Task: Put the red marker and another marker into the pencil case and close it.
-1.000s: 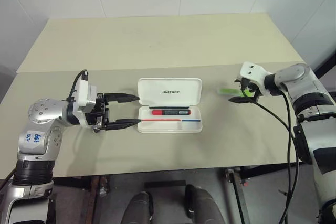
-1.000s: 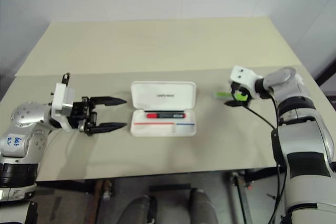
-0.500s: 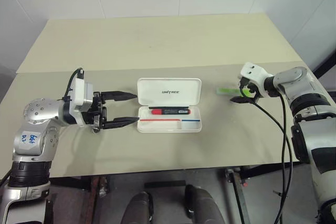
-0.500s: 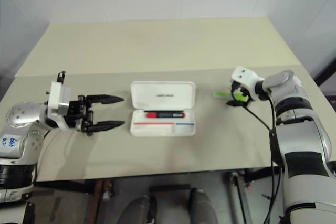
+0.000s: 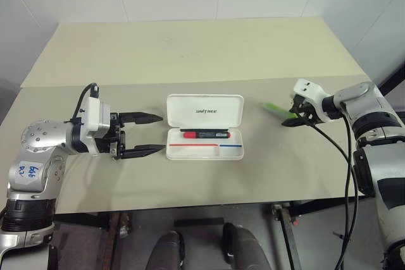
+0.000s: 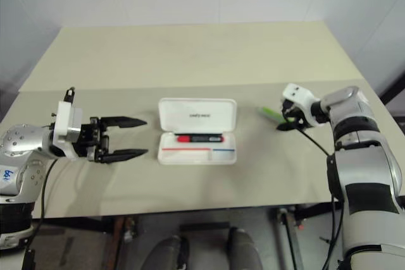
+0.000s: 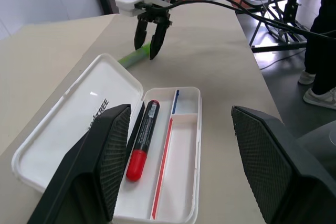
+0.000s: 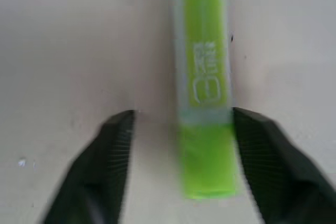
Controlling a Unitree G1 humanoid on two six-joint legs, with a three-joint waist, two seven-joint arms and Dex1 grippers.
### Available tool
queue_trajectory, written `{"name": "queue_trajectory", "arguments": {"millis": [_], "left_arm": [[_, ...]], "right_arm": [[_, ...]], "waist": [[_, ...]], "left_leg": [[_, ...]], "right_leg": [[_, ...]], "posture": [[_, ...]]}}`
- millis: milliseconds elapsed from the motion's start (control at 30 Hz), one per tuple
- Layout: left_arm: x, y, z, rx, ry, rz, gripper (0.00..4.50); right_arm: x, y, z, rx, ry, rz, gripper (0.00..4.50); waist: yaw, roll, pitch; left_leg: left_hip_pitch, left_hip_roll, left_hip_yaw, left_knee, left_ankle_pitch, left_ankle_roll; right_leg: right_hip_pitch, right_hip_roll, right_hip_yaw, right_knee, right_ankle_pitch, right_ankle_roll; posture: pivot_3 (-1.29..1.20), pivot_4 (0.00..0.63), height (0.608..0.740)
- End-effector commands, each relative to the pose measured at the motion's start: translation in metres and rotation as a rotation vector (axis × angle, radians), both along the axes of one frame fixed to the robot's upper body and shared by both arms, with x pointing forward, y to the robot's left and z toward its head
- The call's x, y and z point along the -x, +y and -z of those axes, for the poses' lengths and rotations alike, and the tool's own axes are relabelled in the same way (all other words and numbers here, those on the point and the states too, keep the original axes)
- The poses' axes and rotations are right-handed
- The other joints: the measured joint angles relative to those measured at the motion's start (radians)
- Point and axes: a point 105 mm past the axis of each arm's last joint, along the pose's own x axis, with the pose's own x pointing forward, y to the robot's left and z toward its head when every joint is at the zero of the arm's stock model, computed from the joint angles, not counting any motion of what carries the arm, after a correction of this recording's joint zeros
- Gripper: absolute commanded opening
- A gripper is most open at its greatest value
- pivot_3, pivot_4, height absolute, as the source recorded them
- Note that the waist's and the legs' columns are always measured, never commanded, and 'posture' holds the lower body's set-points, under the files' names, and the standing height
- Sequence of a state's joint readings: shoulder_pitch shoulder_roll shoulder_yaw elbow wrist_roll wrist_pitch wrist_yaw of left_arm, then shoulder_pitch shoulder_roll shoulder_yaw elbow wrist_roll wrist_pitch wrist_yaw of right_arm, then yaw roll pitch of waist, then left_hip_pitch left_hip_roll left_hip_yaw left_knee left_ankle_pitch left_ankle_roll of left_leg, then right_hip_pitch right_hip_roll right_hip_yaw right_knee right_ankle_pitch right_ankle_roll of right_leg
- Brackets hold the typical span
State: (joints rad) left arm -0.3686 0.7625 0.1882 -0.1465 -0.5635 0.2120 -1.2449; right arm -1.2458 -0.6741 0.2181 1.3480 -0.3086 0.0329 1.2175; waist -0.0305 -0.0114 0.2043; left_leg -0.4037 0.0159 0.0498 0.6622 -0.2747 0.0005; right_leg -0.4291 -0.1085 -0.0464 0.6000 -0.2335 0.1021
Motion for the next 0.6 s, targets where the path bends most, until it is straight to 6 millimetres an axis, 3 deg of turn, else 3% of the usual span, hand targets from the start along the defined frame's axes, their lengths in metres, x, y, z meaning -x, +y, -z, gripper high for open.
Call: {"name": "queue_trajectory", "arguments": {"millis": [33,67,267,400,600], "left_arm": [[0.005,0.002,-0.011,0.006,-0.040,0.004,3.18],[0.005,0.001,-0.010,0.006,-0.039,0.006,3.18],[0.004,-0.001,-0.010,0.009,-0.038,0.013,3.18],[0.003,-0.002,-0.009,0.012,-0.034,0.017,3.18],[0.003,-0.001,-0.004,0.005,-0.006,0.029,3.18]], "right_arm": [[0.010,-0.003,0.019,0.016,0.095,-0.011,1.23],[0.009,-0.003,0.019,0.024,0.086,-0.004,1.06],[0.008,0.000,0.023,0.048,0.076,-0.026,1.06],[0.013,0.013,0.024,-0.008,0.104,-0.114,1.06],[0.011,0.028,0.003,-0.096,0.022,-0.216,1.06]], "waist": [[0.001,0.000,0.000],[0.001,0.000,0.000],[0.000,-0.001,-0.001],[-0.001,-0.002,-0.001],[-0.008,-0.002,-0.001]], "left_leg": [[0.000,0.000,0.000,0.000,0.000,0.000],[0.000,0.000,0.000,0.000,0.000,0.000],[0.001,0.000,0.000,0.001,0.000,0.000],[0.002,0.000,0.000,0.001,0.000,-0.001],[0.002,0.001,0.000,0.000,0.000,-0.001]], "right_leg": [[0.000,0.000,0.000,0.000,0.000,0.000],[0.000,0.000,0.000,0.000,0.000,0.000],[0.001,0.000,0.000,0.000,0.000,0.000],[0.001,0.000,0.000,0.000,0.000,0.000],[0.001,0.002,0.000,0.001,0.000,0.000]], "posture": [[0.00,0.150,0.740],[0.00,0.150,0.740],[0.00,0.150,0.740],[0.00,0.150,0.740],[0.00,0.150,0.740]]}}
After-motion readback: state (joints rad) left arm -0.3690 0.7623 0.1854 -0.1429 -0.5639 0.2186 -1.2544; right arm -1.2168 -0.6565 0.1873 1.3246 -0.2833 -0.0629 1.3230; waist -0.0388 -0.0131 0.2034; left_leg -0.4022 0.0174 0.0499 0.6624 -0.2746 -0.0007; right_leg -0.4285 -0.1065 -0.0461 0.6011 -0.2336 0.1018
